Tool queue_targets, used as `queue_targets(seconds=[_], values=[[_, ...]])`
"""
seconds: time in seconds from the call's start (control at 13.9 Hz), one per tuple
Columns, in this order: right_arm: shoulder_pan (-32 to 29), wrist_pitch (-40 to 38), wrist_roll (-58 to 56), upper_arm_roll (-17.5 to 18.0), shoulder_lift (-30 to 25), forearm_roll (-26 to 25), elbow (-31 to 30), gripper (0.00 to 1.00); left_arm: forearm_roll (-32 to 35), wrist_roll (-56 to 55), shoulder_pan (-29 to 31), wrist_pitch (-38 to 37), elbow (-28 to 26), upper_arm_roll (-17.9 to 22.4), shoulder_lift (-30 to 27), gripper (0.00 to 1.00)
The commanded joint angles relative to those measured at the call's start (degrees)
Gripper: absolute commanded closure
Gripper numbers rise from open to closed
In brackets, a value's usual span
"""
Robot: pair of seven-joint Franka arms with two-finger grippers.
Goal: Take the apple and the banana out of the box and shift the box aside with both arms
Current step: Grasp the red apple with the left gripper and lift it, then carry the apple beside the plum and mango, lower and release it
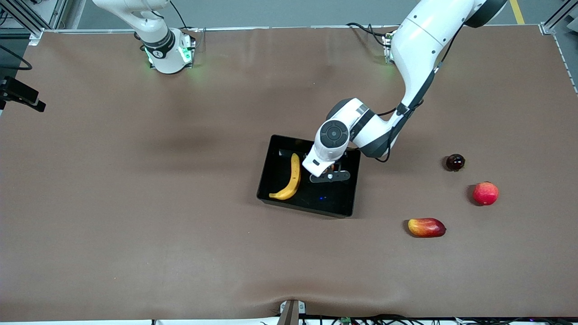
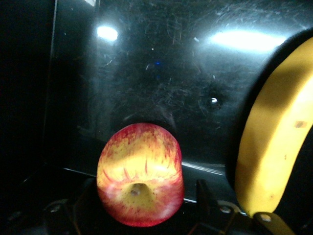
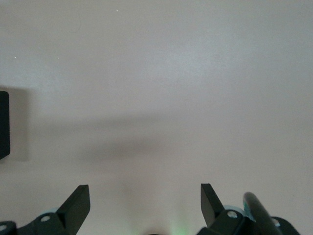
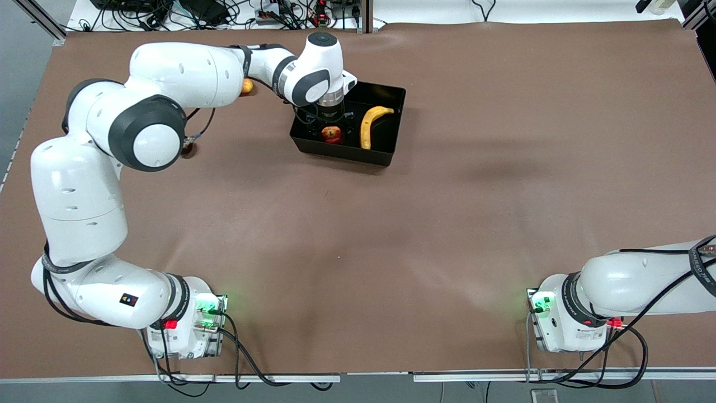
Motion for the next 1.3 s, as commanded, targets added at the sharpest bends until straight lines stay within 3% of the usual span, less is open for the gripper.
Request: queue_targets(seconds=[0.0, 0.22, 0.43, 0.79, 1.08, 1.23], values=[[-1.2, -0.1, 0.6, 0.9, 0.1, -0.7, 0.4, 0.0, 1.2, -0.6, 0.2, 0.7, -0.3, -0.1, -0.7, 1.0], [-1.2, -0.1, 0.6, 0.9, 0.1, -0.7, 0.4, 0.0, 1.1, -0.2, 2.1, -1.1, 0.3, 0.0, -4.6, 1.0], [-1.2, -0.1, 0.7, 0.9, 0.1, -0.7, 0.4, 0.0, 0.4, 1.0, 5.4, -6.9, 0.4, -0.2, -12.7, 1.0], [-1.2, -0.1, 0.7, 0.9, 0.1, -0.7, 0.3, 0.0, -4.2, 16.3, 18.4, -16.4, 0.0, -0.3, -21.6, 1.0], [-1.2, -0.1, 0.7, 0.9, 0.1, -0.7, 0.4, 0.0, -4.6, 25.1, 28.8, -17.8, -2.6, -0.1, -21.7, 1.0], [-1.2, -0.1, 0.7, 0.9, 0.1, -0.7, 0.3, 0.0, -4.1, 26.8, 32.5, -10.5, -8.0, -0.1, -20.0, 1.0]])
